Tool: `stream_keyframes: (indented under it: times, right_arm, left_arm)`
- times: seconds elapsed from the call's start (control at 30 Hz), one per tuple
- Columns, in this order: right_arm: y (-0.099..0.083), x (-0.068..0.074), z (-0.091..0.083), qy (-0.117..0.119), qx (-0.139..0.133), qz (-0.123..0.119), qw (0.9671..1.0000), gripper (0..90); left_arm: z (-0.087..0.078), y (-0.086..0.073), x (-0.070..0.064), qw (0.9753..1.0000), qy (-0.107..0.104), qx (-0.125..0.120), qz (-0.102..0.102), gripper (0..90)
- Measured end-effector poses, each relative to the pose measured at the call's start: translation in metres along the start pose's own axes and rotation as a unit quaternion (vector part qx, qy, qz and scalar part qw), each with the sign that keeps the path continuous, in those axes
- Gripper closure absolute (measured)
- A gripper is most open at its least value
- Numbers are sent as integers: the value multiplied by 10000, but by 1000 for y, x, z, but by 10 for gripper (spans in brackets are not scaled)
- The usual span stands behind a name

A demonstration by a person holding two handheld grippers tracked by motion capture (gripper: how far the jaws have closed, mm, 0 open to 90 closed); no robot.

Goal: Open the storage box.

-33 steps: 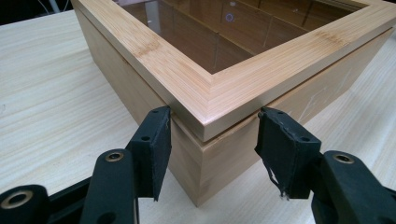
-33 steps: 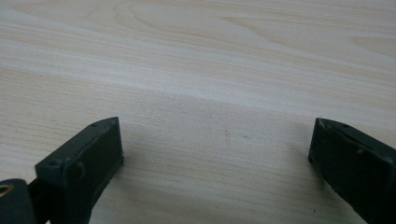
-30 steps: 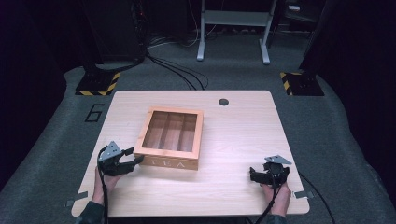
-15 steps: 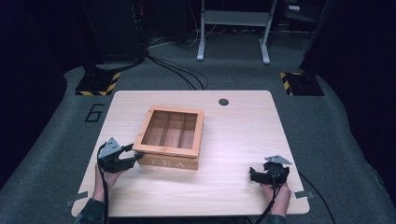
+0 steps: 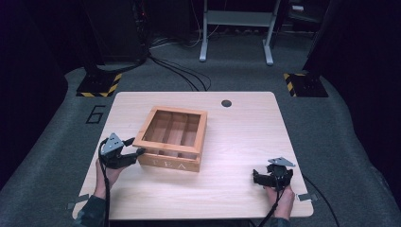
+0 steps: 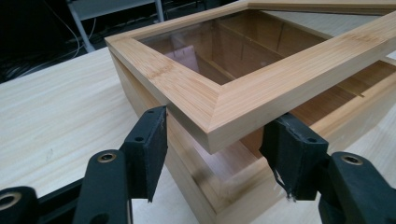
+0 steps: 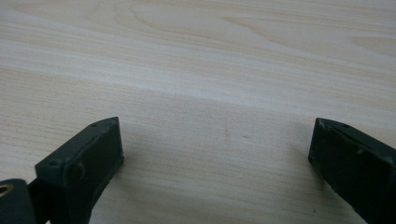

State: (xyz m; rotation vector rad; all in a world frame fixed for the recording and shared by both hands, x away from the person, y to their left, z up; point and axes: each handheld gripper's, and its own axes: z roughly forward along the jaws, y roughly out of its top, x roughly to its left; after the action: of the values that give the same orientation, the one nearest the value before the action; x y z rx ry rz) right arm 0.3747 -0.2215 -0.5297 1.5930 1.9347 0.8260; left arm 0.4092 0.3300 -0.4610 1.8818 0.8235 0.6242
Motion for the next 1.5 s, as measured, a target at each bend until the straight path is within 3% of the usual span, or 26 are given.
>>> stream_keyframes:
  times: [0.53,0.63,0.73,1.2,1.5]
  right_arm:
    - [0,0,0,9,4,16,10000,28]
    - [0,0,0,12,4,14,10000,27]
    - [0,0,0,15,-2,14,10000,28]
    - [0,0,0,24,5,22,10000,30]
    - [0,-1,-1,29,4,28,10000,31]
  left_arm:
    - [5,21,8,9994,205,-157,239,304]
    - [6,30,8,9989,119,-192,415,305]
    - [6,35,8,9980,165,-240,554,306]
    - [8,56,13,9976,171,-318,591,323]
    - [13,71,-3,9976,134,-125,674,374]
